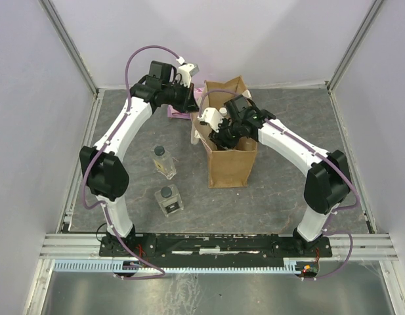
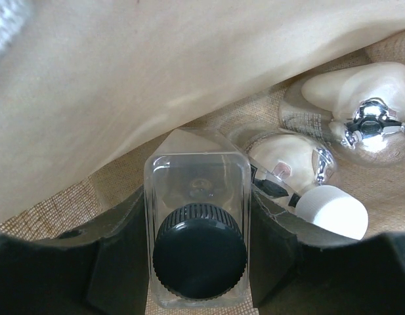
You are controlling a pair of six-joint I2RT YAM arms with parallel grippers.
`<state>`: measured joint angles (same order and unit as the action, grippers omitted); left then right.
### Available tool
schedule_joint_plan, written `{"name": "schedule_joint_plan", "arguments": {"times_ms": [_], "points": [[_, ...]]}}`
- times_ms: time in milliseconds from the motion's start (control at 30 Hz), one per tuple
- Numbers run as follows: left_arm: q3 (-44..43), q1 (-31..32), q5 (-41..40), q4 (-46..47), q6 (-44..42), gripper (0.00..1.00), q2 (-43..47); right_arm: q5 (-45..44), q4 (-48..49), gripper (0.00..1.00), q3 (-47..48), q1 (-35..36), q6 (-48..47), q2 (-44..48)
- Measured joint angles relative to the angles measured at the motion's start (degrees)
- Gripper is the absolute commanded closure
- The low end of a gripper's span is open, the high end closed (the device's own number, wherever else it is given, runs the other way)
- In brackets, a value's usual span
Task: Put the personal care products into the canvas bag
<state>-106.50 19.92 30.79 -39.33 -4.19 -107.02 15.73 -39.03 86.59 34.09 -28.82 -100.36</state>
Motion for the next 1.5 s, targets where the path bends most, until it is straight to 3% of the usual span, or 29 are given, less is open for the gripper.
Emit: {"name": "schedule_joint_plan", "arguments": {"times_ms": [300, 400, 567, 733, 1067, 1500], "points": [[-0.50, -0.46, -0.02, 0.04, 0.00, 0.97, -0.59, 0.59, 4.98, 0.98, -3.50, -1.84, -0.83, -0.20], [-0.63, -0.55, -0.02, 0.09, 0.00, 0.97, -0.81, 0.76, 6.36, 0.90, -4.02, -2.03, -0.52, -0.20], [-1.01, -0.63, -0.02, 0.22, 0.00, 0.97, -1.22, 0.50, 7.98, 0.55, -4.48, -2.03, 0.79, -0.20], [-1.57, -0.61, 0.02, -0.02, 0.00, 0.97, -1.38, -0.61, 8.15, 0.48, -4.39, -2.03, 3.34, -0.20], [-1.84, -0.74, 0.02, 0.04, 0.00, 0.97, -2.12, -4.33, 3.63, 0.13, 2.95, -2.38, 7.78, 1.51], [-1.99, -0.72, 0.90, 0.04, 0.00, 0.97, -2.16, -9.33, 2.08, 0.07, 8.24, 0.94, 10.03, 14.01]]}}
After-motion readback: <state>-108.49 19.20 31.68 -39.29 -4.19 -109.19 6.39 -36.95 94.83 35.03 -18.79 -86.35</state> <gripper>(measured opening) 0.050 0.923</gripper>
